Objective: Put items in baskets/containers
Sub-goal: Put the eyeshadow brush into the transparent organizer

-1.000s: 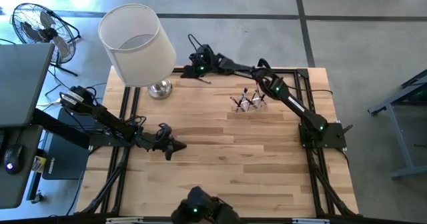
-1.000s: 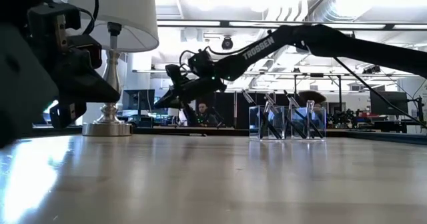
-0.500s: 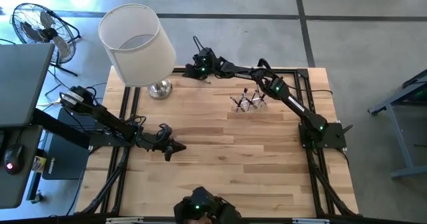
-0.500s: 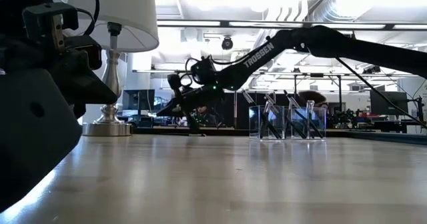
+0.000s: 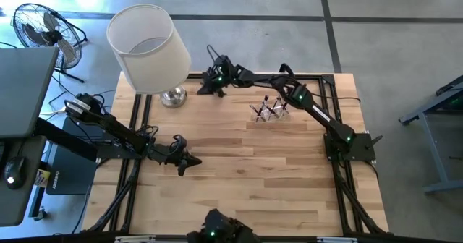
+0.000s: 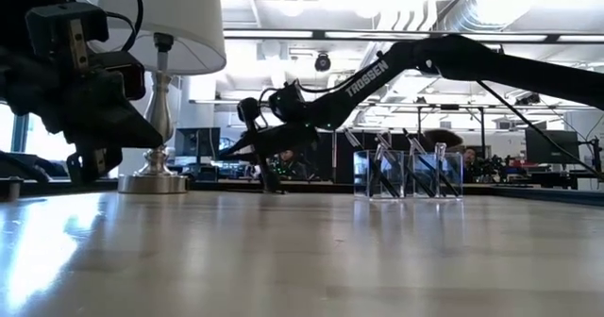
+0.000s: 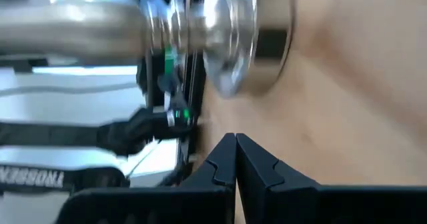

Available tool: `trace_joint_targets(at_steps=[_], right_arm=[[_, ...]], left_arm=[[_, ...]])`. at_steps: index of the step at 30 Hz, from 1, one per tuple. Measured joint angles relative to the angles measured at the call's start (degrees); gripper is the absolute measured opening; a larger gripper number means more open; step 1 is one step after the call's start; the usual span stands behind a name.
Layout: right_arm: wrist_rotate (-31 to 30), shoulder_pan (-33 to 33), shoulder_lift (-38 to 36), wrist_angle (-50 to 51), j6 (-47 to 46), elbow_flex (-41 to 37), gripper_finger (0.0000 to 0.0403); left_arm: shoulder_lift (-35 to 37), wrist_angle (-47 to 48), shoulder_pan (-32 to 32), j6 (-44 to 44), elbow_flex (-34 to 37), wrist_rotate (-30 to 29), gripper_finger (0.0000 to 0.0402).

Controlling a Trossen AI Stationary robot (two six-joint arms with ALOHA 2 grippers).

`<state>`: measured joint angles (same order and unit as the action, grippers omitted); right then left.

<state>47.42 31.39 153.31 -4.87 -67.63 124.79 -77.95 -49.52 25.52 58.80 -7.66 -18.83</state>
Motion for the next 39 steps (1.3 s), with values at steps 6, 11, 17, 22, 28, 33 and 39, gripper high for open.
trace_joint_targets(at_steps=[6, 11, 17, 22, 28, 33, 39], right_arm=[[2.03, -2.2, -2.31, 0.06, 0.48, -2.05, 0.0], [5.79, -1.26, -2.71, -8.3, -3.87, -1.75, 0.0], [-3.71, -0.97, -4.81, -14.42, 1.67, -1.53, 0.0], [-20.59, -0.54, -3.86, 7.11, 13.14, -2.28, 0.0], [-24.39, 0.89, -4.46, 8.09, 17.51, -1.8, 0.0], [-24.45, 0.28, -4.06, 10.82, 22.3, -2.03, 0.0], [-26.19, -1.98, -4.13, 11.99, 23.93, -1.97, 0.0]], left_arm=[[0.0, -0.02, 0.0, -0.01, 0.0, 0.14, 0.0001], [0.0, 0.02, 0.0, -0.01, 0.0, 0.33, 0.0001], [0.0, 0.19, 0.0, -0.21, 0.0, -1.05, 0.0001], [0.0, 0.14, 0.0, 0.07, 0.0, -1.36, 0.0001], [0.0, 0.42, 0.0, 1.5, 0.0, -0.02, 0.0001], [0.0, 0.39, 0.0, 1.47, 0.0, -1.01, 0.0001], [0.0, 0.12, 0.0, 1.5, 0.0, -1.6, 0.0001]])
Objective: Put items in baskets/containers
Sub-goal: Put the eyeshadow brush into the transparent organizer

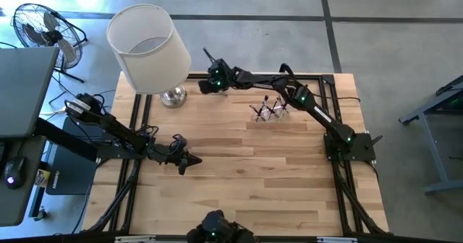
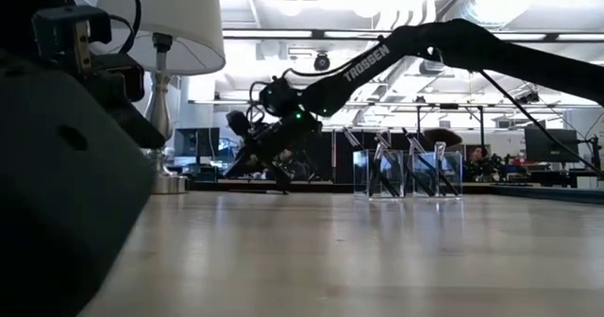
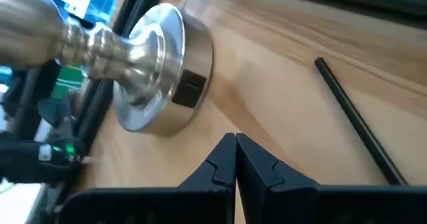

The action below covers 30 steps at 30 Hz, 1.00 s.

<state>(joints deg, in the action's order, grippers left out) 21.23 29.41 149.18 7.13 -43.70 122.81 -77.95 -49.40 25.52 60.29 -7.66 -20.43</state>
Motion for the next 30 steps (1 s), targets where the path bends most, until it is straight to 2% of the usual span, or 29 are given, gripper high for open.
trace_joint_targets(at_steps=[3, 9, 13, 22, 25, 30], right_arm=[[2.75, 0.73, 0.0, -1.01, -2.88, 0.01, 0.0], [16.28, 2.7, 0.0, -2.74, -12.79, 0.01, 0.0], [25.41, 1.88, 0.38, -1.88, -16.04, 0.01, 0.0], [26.9, 1.98, 0.4, -3.72, -15.88, 0.01, 0.0], [28.77, 2.72, 0.57, -13.87, -19.86, 0.01, 0.0], [22.28, 3.32, 0.53, -38.86, -38.37, 0.21, 0.0]], left_arm=[[0.0, -0.27, 0.0, 0.4, 0.0, 0.38, 0.0001], [0.0, -0.25, 0.0, 1.49, 0.0, 0.42, 0.0001], [0.0, -0.19, 0.0, 1.49, 0.0, 0.27, 0.0001], [0.0, -0.29, 0.0, 1.73, 0.0, 1.88, 0.0001], [0.0, -0.19, 0.0, 1.7, 0.0, 1.85, 0.0001], [0.0, -0.12, 0.0, 0.18, 0.0, 0.18, 0.0001]])
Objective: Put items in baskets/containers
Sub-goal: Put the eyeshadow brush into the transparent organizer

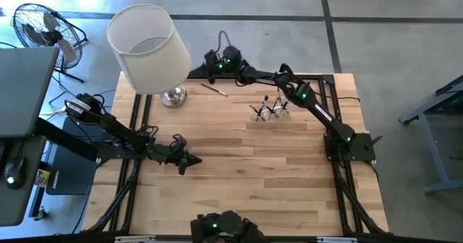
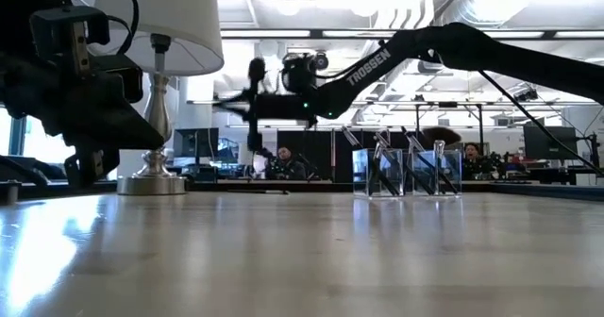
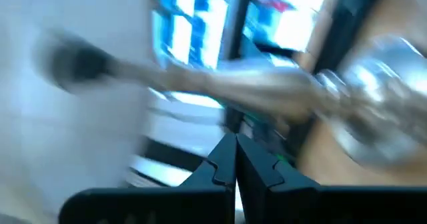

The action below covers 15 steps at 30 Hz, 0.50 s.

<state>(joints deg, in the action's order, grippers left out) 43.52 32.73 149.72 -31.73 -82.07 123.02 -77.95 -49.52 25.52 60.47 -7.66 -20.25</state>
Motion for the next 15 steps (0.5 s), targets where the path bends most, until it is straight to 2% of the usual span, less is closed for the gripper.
trace_joint_targets(at_steps=[2, 5, 11, 15], right_arm=[[-1.83, -0.01, -0.18, -4.66, -4.15, 0.04, 0.0], [-5.65, -1.36, -0.42, -3.86, -5.07, 0.04, 0.0], [-14.41, -2.36, -0.37, 14.82, 2.84, -0.24, 0.0], [-18.56, 0.44, -0.34, 15.12, 2.65, -0.18, 0.0]], left_arm=[[0.0, -0.01, 0.0, -0.06, 0.0, -0.9, 0.0001], [0.0, 0.32, 0.0, -0.2, 0.0, -1.71, 0.0001], [0.0, 0.43, -0.02, -0.66, 0.0, -1.95, 0.0001], [0.0, 0.39, 0.0, -0.38, 0.0, 0.24, 0.0001]])
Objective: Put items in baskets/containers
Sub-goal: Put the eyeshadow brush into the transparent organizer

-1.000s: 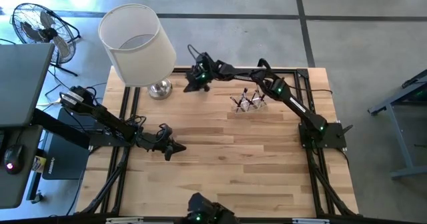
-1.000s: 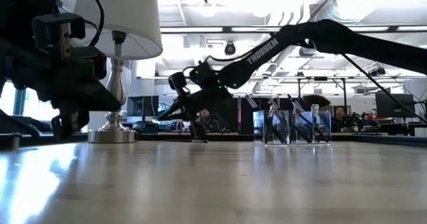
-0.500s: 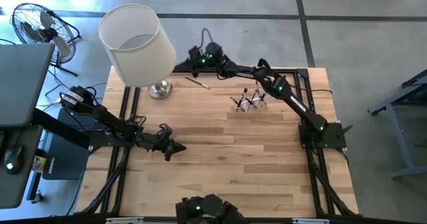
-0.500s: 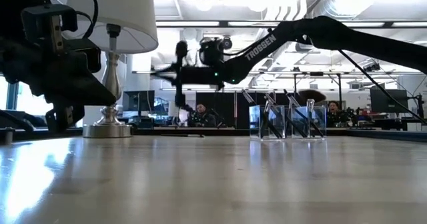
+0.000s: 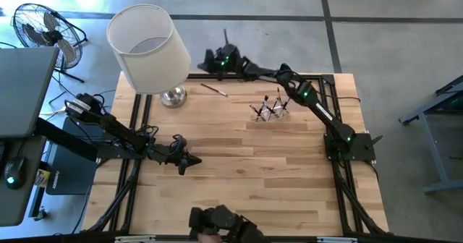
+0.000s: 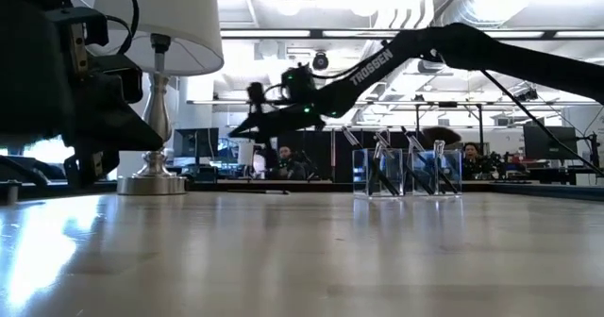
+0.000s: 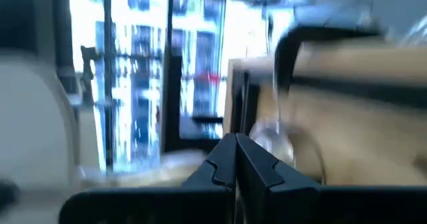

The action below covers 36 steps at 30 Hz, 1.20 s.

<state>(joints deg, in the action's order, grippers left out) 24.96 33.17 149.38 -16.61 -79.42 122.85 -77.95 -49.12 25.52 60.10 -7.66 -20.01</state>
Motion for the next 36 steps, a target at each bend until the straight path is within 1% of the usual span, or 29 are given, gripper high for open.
trace_joint_targets(at_steps=[3, 5, 7, 9, 11, 15, 17, 21, 23, 27, 29, 31, 33, 36], right_arm=[[-1.11, 0.37, 1.07, 0.08, -3.61, 0.19, 0.0], [-1.21, -0.19, 2.96, 0.33, -8.45, 0.17, 0.0], [-3.96, -0.99, 4.79, -2.33, -12.63, -0.06, 0.0], [-6.23, -1.2, 4.53, -3.57, -13.53, 0.14, 0.0], [-5.79, -1.13, 4.47, -3.28, -13.44, 0.2, 0.0], [-1.31, -1.22, 4.61, -1.65, -10.53, -0.02, 0.0], [2.27, -1.6, 4.59, -2.07, -11.57, 0.0, 0.0], [12.55, -3.66, 4.59, -1.76, -14.62, 0.0, 0.0], [16.14, -5.26, 4.59, -1.69, -15.81, 0.0, 0.0], [19.11, -7.56, 4.59, -2.29, -16.79, 0.0, 0.0], [21.75, -7.84, 4.59, -6.44, -17.31, 0.0, 0.0], [24.44, -7.85, 4.37, -12.79, -18.27, 0.0, 0.0], [25.45, -7.83, 3.22, -17.95, -19.46, 0.0, 0.0], [26.14, -7.83, -0.19, -19.42, -16.33, 0.02, 0.0]], left_arm=[[-0.01, 0.01, 0.0, 0.06, 0.01, 0.05, 0.0001], [0.0, 0.0, 0.0, 0.07, 0.02, 0.0, 0.0001], [0.0, -0.02, 0.0, 0.18, 0.02, 0.07, 0.0001], [-0.01, -0.06, 0.0, 0.2, 0.02, 0.43, 0.0001], [-0.02, -0.19, 0.0, 0.2, 0.02, 1.28, 0.0001], [-0.02, -0.49, 0.0, 0.22, 0.02, 1.45, 0.0001], [-0.02, -0.51, 0.0, 0.24, 0.02, 1.45, 0.0001], [-0.02, -1.05, 0.0, 0.24, 0.02, 1.19, 0.0001], [-0.02, -1.41, 0.0, 0.24, 0.02, 1.0, 0.0001], [-0.02, -1.62, 0.0, 0.24, 0.02, 1.04, 0.0001], [-0.02, -1.62, 0.0, 0.26, 0.02, 1.41, 0.0001], [-0.02, -1.64, 0.0, 0.26, 0.02, 1.49, 0.0001], [-0.02, -1.64, 0.0, 0.26, 0.02, 1.49, 0.0001], [-0.02, -1.63, 0.0, 0.16, 0.02, 1.49, 0.0001]])
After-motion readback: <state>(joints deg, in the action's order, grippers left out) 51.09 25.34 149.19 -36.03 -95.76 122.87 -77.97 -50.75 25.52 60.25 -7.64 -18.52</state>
